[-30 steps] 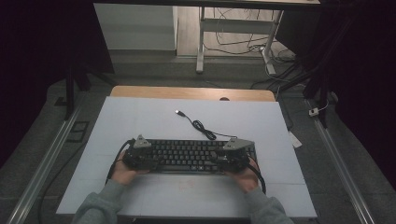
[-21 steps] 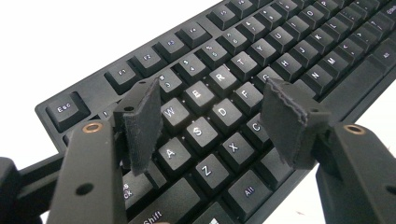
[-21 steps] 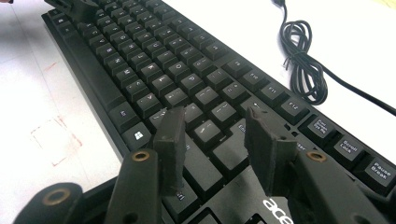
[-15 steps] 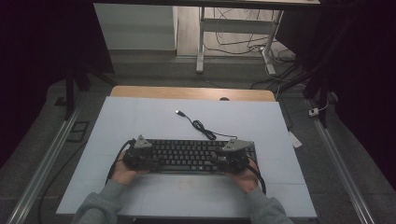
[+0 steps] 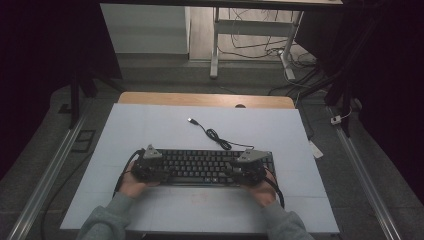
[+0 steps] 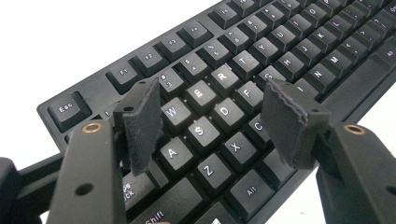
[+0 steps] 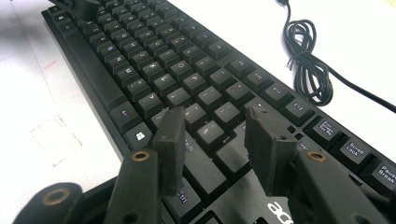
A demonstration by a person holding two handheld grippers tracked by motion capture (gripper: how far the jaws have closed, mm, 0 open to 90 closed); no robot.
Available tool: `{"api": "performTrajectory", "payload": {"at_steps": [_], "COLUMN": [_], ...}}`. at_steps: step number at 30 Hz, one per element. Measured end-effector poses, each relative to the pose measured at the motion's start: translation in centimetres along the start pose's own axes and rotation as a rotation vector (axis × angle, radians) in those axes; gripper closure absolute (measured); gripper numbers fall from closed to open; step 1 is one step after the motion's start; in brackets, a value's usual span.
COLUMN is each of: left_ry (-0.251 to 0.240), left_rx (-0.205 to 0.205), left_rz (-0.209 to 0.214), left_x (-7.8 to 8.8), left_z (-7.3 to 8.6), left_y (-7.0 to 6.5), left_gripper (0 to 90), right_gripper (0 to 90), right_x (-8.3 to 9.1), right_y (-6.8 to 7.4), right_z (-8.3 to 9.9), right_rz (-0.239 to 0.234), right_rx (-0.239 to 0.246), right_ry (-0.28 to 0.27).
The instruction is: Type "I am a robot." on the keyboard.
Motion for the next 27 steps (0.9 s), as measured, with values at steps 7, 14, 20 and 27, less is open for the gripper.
{"api": "performTrajectory", "payload": {"at_steps": [7, 14, 20, 27], "left_ry": [0.000, -0.007, -0.021, -0.030], "left_rx": [-0.001, 0.002, 0.010, 0.012], "left_rz": [-0.001, -0.003, -0.009, -0.009], "left_x": [-0.01, 0.04, 0.26, 0.38], "left_z": [-0.01, -0.11, -0.33, -0.56], "left_y": [0.01, 0.07, 0.26, 0.32], "left_gripper": [38.3, 38.3, 38.3, 38.3], "right_gripper": [58.2, 57.6, 57.1, 56.8], "right_x": [-0.04, -0.23, -0.40, -0.50], "right_y": [0.05, 0.21, 0.32, 0.36], "right_z": [-0.02, 0.04, 0.08, 0.11], "right_rz": [-0.003, -0.011, -0.012, -0.013], "right_rx": [0.005, 0.004, 0.006, 0.009], "right_ry": [0.002, 0.011, 0.014, 0.017]}}
Point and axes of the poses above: each handheld gripper's, and its own axes: x roughly backward along the jaws, z roughly out of its underside, y roughly to its left, the point moved 6 cm from there along -x, roughly forward along the jaws, and after that the axes turned 4 degrees about -y, right-handed, at the moved point
